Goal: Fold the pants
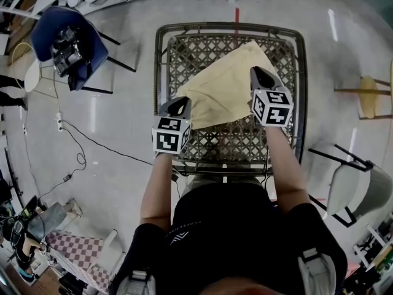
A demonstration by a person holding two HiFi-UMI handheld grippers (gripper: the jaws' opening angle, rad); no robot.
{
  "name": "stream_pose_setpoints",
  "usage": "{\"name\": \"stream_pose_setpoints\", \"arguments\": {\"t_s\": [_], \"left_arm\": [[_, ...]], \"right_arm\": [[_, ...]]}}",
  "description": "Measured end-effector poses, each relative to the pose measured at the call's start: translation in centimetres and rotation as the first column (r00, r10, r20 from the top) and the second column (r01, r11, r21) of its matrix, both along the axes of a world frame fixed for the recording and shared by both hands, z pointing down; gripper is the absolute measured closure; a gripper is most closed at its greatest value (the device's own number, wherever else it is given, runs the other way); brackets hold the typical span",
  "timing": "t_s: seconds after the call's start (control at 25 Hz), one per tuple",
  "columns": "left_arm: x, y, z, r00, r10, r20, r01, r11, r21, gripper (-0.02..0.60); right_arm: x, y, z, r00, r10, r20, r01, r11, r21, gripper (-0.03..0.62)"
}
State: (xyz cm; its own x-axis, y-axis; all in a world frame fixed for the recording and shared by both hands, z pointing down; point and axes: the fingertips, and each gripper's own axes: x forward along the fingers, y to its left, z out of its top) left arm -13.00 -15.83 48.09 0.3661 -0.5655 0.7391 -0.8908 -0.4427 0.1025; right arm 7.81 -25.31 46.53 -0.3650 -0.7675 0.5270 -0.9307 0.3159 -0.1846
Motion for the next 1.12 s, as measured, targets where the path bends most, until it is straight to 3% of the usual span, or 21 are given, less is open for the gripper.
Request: {"name": "stream_pose_setpoints", "arguments": {"t_s": [0.88, 1.12], "left_arm": [[-2.4, 3.1, -0.6, 0.993, 0.115, -0.005, -0.115, 0.993, 0.008, 0.560], [-2.7, 3.2, -0.3, 0.988, 0.152, -0.022, -0.152, 0.988, 0.008, 0.560]], "right_arm": [[-6.0, 6.7, -0.7, 0.994, -0.107, 0.017, 0.108, 0.994, -0.028, 0.546], [-6.9, 7.9, -0.4, 0.995, -0.096, 0.023, 0.097, 0.994, -0.042, 0.546]]}}
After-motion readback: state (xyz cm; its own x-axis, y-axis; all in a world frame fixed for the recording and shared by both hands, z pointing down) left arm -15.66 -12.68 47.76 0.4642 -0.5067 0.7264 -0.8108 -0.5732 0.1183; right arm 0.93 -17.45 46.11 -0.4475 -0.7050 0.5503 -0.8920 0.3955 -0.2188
